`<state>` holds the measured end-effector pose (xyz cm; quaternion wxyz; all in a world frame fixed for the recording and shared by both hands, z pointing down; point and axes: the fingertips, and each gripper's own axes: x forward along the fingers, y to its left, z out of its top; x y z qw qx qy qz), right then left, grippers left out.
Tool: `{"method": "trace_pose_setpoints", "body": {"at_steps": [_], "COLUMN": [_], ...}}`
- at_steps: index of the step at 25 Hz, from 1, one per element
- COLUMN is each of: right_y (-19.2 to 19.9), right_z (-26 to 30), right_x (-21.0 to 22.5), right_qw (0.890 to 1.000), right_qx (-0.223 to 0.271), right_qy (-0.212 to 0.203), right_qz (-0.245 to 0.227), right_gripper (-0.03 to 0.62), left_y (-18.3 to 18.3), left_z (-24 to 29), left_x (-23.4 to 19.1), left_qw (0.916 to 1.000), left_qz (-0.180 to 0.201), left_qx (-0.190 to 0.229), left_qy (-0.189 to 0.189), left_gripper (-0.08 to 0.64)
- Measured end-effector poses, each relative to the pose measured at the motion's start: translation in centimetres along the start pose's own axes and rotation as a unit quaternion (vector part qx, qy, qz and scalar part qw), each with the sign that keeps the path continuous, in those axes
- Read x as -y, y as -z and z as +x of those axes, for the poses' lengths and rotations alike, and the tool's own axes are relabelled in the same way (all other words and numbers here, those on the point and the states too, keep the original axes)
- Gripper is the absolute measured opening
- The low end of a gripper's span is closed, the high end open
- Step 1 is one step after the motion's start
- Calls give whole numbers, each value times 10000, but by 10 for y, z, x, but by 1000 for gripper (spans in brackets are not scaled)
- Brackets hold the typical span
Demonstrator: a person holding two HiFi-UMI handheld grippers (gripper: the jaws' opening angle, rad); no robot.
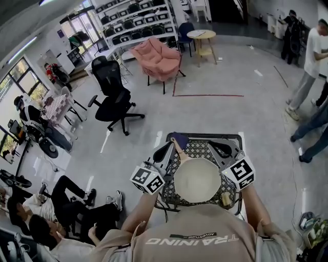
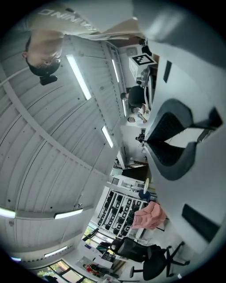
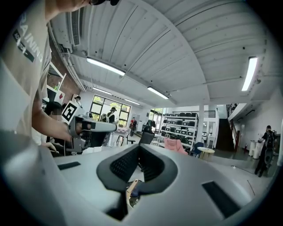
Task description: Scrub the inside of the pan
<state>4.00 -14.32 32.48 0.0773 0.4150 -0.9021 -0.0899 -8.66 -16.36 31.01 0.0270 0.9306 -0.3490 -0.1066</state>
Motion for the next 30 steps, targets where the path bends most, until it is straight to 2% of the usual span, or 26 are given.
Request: {"method": "trace_pose_setpoints", "body": {"at_steps": [12,24,30], "right_y": [0,2,8], "right_z": [8,12,15], "right_x": [-15,3,6], "right_qw": [9992,9992,9987], "right_qx": [6,237,204], "right_qy": [-389,-216,-199], "right_qz": [-82,235,429], "right_gripper": [17,17,17], "left_y": [13,15,24], "left_z": [-9,-3,-9], "left_x": [-3,-6,-11], "left_qw": [9997,9988,9986], "left_qz": [149,434,369], "left_qx": [-197,-195,-316], "left_qy": [-71,-133,-222], "left_gripper": [17,17,17]}}
